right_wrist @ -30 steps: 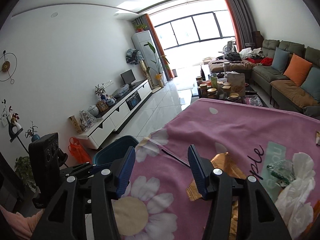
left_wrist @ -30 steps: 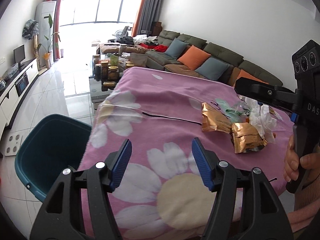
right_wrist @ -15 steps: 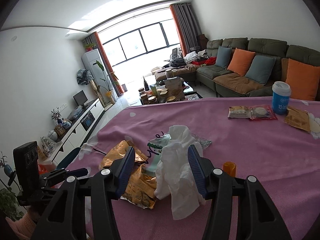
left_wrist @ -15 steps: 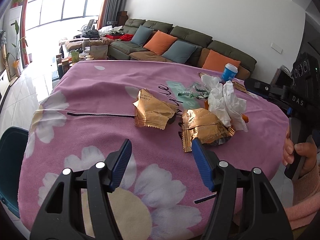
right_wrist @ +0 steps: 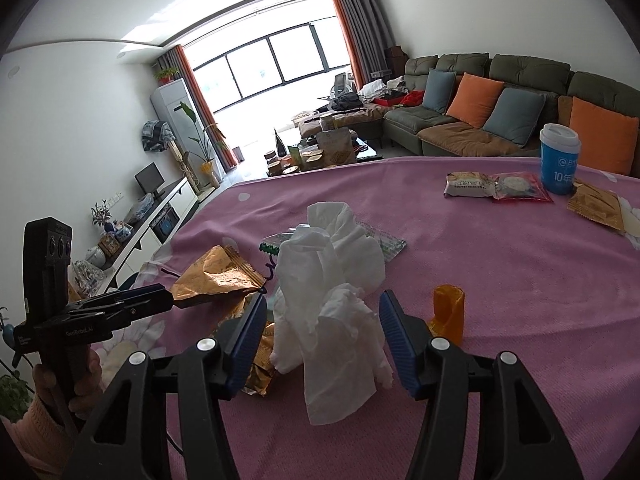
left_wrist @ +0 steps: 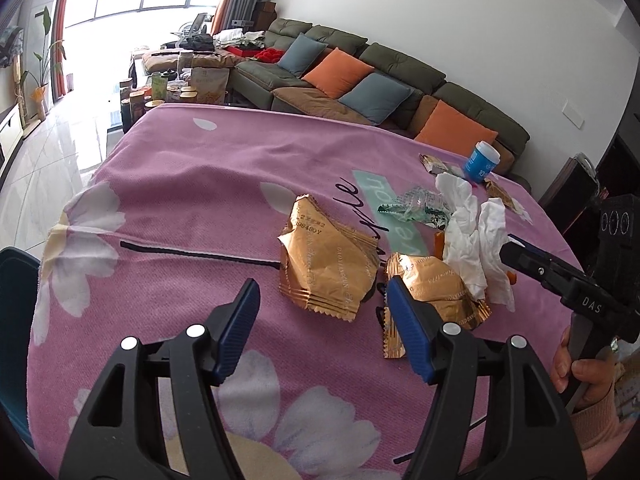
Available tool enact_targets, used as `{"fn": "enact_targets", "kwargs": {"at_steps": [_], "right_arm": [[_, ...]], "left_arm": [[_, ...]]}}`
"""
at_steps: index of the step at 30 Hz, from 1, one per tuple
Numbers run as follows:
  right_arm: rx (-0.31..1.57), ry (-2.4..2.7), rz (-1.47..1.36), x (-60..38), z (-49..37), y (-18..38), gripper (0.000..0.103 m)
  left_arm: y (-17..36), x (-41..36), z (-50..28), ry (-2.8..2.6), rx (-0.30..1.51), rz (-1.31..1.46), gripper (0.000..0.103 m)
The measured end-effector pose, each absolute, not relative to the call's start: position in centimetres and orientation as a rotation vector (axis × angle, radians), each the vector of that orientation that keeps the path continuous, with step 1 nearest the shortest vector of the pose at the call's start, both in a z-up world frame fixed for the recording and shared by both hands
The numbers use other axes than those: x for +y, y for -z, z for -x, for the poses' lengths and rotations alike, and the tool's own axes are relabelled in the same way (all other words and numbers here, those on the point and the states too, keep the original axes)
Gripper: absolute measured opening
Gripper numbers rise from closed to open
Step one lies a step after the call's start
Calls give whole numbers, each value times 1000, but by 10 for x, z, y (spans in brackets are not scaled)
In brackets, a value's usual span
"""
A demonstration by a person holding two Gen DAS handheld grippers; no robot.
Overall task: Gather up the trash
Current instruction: 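Move both tools back toward the tissues and gold wrappers on the table, then grasp a gold wrapper with the left tool while the right grasps a white tissue, then lift and carry the held wrapper and tissue toward the teal bin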
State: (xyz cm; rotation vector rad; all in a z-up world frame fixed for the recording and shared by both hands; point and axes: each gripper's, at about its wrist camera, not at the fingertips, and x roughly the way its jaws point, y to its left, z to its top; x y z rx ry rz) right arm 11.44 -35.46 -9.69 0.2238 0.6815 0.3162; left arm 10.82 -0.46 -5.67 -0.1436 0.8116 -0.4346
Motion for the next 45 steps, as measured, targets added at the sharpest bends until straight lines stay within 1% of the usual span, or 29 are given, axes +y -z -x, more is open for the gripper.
{"fn": "enact_targets", "kwargs": {"at_steps": [1,2,3,4,5,6,7,8,10,12,14,18,30,45], "right_arm": [[685,-318,-226,-354,-115,96,53],[688,-319,-228,-355,-115,97,47],[692,-320,-231,-356,-115,98,44],[694,-320,-235,-357,-115,97,37],[697,-321,-238,-358,-115,97,32],[698,-321,-239,-359,-115,97,31],[696,-319,-240,-361,-115,96,28],[693,-318,-240,-362,-114,95,24],[688,-317,-238,-365,-112,94,19],[684,-317,-235,-366,-111,92,17],[680,-318,-233,-367,-110,89,11],[653,-322,-222,-367,-105,81,9],[563,-363,-227,-361,-92,47,8],[579,-562,-234,-301,-105,46,8]], "left_arm": [[57,-4,-111,434,819,151,65],[58,-4,-114,434,828,158,63],[60,-4,-117,436,839,165,58],[62,-4,-120,437,853,175,55],[64,-4,-122,441,866,183,48],[66,-4,-125,441,882,185,41],[68,-4,-126,439,891,185,39],[69,-5,-126,441,892,183,39],[69,-6,-124,437,886,173,37],[69,-7,-123,443,885,168,33],[68,-8,-119,438,875,159,32],[62,-8,-111,444,846,148,29],[39,11,-78,431,761,126,28],[29,48,-46,329,720,124,28]]}}
